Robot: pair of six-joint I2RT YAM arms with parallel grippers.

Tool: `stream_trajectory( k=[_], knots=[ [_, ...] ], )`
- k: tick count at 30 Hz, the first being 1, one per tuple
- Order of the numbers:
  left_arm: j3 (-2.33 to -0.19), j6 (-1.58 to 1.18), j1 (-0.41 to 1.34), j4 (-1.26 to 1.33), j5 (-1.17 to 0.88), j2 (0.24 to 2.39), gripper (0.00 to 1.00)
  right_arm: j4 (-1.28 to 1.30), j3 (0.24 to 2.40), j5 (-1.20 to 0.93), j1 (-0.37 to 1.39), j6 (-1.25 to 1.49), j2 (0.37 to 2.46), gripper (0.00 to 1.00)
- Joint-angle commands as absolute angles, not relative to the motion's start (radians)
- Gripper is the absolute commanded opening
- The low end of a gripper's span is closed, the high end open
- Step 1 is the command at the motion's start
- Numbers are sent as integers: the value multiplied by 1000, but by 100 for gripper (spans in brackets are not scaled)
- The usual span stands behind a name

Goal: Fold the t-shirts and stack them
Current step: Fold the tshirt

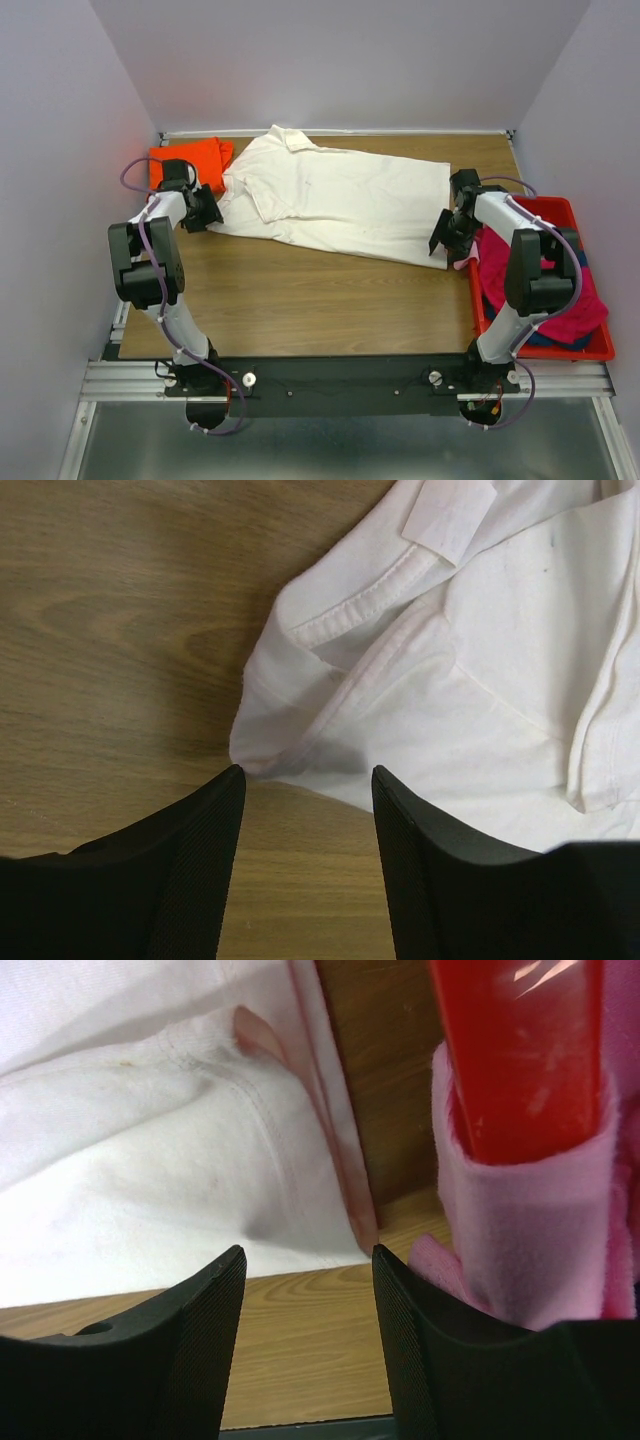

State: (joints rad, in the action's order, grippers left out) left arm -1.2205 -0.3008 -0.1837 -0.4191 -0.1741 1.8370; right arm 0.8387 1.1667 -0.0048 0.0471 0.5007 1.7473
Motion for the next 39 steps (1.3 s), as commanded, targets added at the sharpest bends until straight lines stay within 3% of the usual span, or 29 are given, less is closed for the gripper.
stream_trajectory(
  k=[1,11,15,17,18,22,24,26,32,39],
  knots=[
    [-1233,-307,-189,-408,-181,1868,61,848,1147,110,35,518,1782,61],
    [-1232,-296,-189,-411,-107,1888,55,818,1101,132,35,534,1784,59],
    [-1229,-299,-189,-394,-118,1904,48,796,1086,118,35,537,1798,53],
    [-1229,-299,-189,-387,-126,1907,42,782,1078,110,34,537,1807,48],
    [-1229,-301,-189,-384,-130,1907,32,779,1071,110,35,537,1810,47],
    [-1235,-302,-189,-373,-138,1916,9,770,1048,94,34,534,1813,34],
    [-1241,-302,-189,-370,-135,1919,1,769,1039,86,35,529,1809,26],
    [-1246,-301,-190,-374,-117,1914,0,770,1026,75,34,520,1798,15],
    [-1244,-279,-209,-408,-45,1869,0,791,970,35,35,508,1741,1],
    [-1184,-270,-230,-434,-25,1786,0,874,933,15,35,489,1668,0]
  ],
)
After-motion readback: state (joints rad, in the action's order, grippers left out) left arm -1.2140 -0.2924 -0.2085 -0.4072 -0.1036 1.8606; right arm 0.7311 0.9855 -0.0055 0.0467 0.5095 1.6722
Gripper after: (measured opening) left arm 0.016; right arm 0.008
